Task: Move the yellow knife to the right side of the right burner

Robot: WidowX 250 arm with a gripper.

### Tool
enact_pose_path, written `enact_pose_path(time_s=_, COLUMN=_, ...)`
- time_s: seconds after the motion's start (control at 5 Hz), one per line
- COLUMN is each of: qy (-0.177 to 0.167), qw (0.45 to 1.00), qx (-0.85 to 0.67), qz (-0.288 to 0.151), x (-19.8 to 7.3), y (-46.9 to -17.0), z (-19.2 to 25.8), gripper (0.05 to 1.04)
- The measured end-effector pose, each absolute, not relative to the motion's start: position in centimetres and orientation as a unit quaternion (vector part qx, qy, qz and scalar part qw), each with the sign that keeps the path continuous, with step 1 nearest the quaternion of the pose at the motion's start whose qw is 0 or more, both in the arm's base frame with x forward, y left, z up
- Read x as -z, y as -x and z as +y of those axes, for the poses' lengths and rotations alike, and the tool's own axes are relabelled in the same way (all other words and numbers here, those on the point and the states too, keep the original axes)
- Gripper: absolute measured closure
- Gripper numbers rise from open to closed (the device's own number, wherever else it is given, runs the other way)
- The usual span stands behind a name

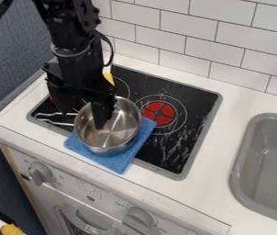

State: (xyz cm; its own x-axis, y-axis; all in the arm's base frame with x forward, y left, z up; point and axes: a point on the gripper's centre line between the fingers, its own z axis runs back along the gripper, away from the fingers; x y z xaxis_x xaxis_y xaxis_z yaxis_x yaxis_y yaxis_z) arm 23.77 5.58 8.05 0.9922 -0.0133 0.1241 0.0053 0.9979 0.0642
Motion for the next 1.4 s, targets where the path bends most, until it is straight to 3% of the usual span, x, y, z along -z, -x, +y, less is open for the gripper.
enact_pose_path(time_s=0.2, qy=-0.027, qw=0.998, qx=-0.002, qz=-0.052, x=-7.7, y=-23.6, z=5.5, gripper=0.083)
enact_pose_path(time_s=0.4, qy=-0.018, qw=0.998, qx=-0.037, qz=-0.056, x=-8.6, y=-25.4, z=5.9, gripper=0.083)
enact_pose_path(time_s=0.8, qy=-0.018, qw=0.988, qx=-0.130, qz=-0.076, x=-9.5, y=-32.2, z=9.6, gripper=0.083)
enact_pose_path(time_s=1.2, qy=-0.011, qw=0.978, qx=-0.189, qz=-0.084, x=-6.3, y=-35.8, z=12.7, gripper=0.083)
enact_pose_path(time_s=1.4, qy=-0.027, qw=0.977, qx=-0.195, qz=-0.078, x=-4.8, y=-36.2, z=13.2, gripper=0.083)
